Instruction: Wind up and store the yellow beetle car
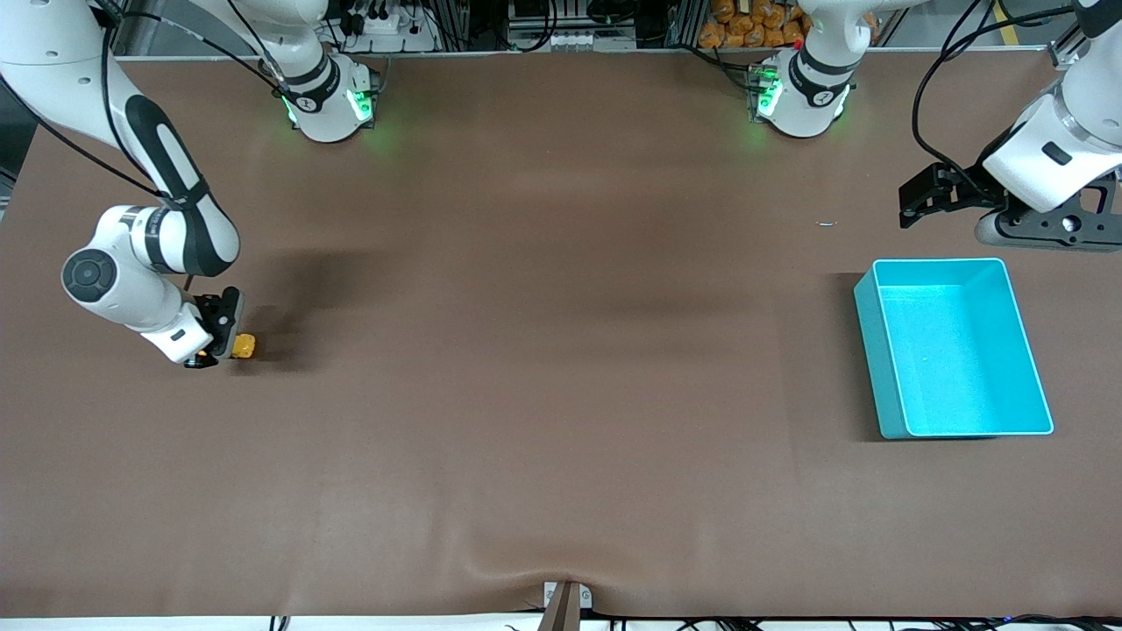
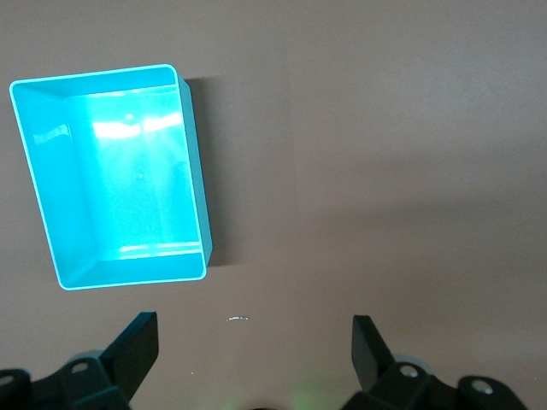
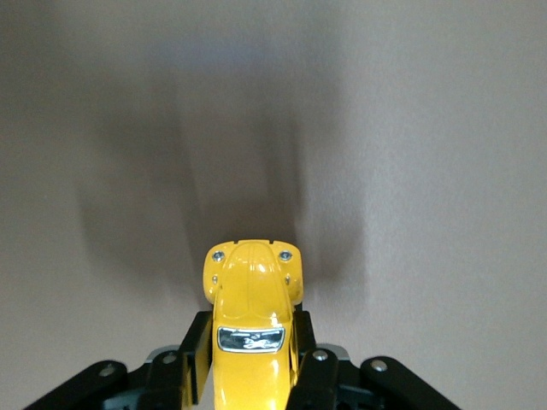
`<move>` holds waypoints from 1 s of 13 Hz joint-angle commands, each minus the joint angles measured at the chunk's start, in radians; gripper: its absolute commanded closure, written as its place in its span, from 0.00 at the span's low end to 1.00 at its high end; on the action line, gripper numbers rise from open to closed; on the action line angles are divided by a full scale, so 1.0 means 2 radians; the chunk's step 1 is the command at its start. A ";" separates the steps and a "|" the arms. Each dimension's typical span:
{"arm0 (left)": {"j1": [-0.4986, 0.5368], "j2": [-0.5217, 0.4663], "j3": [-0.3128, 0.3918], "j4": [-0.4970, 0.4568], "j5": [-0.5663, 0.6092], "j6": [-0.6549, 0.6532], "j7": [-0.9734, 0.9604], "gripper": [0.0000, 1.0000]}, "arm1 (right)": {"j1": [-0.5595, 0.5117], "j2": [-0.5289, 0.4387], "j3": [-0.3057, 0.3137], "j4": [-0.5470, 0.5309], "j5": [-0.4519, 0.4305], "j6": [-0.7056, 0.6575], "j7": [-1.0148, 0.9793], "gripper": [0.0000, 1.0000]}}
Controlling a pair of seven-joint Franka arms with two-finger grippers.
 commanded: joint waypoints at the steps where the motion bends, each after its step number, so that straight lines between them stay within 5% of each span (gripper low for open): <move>1: 0.004 -0.003 -0.001 0.002 -0.009 0.000 0.001 0.00 | -0.022 0.055 0.004 0.018 -0.015 0.026 -0.012 0.74; 3: 0.003 -0.003 -0.001 0.002 -0.009 0.000 0.001 0.00 | -0.028 0.052 0.006 0.036 -0.013 0.015 -0.023 0.51; 5: 0.003 -0.003 -0.001 0.003 -0.009 0.000 0.001 0.00 | -0.033 0.048 0.007 0.088 -0.004 -0.052 -0.023 0.00; 8: 0.002 -0.003 -0.001 0.003 -0.007 0.000 0.001 0.00 | -0.035 0.048 0.007 0.181 0.032 -0.177 -0.039 0.00; 13: 0.006 -0.002 -0.001 0.003 -0.007 0.000 0.001 0.00 | -0.050 0.048 0.006 0.211 0.090 -0.208 -0.050 0.00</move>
